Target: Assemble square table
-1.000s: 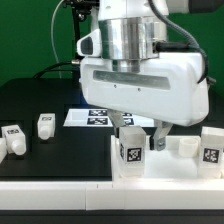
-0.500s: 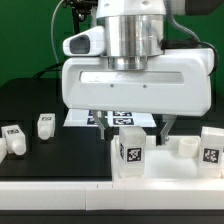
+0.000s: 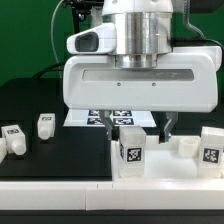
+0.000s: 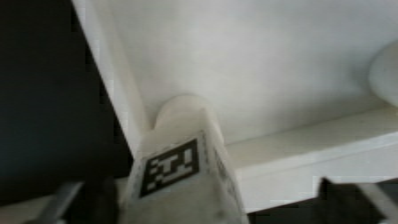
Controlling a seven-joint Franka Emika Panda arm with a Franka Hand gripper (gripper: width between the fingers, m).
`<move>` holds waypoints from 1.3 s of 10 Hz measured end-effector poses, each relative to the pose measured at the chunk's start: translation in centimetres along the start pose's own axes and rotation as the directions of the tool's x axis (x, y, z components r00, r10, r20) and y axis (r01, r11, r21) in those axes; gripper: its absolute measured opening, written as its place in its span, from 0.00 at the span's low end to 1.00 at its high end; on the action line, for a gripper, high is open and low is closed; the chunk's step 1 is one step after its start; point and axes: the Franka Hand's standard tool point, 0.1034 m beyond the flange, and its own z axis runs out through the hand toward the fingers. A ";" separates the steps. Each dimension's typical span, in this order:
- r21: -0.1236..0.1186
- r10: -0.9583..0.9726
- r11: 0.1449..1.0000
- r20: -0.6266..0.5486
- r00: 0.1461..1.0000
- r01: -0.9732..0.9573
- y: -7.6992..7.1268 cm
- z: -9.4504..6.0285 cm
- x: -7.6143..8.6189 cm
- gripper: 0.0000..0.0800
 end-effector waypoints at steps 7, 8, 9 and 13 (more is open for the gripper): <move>0.025 0.789 0.615 0.007 0.615 -0.788 -0.5 0.3 -0.3 0.36; 0.034 0.889 0.456 0.039 0.457 -0.889 -0.8 0.3 -0.2 0.36; 0.037 0.944 0.321 0.064 0.323 -0.946 -1.0 0.3 0.0 0.36; 0.021 0.995 0.053 0.083 0.054 -0.998 -1.3 0.3 0.3 0.36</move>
Offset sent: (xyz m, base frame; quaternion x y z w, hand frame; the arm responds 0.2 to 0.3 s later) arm -0.0064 -0.0107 0.0013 -0.0113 0.0359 0.2430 0.9693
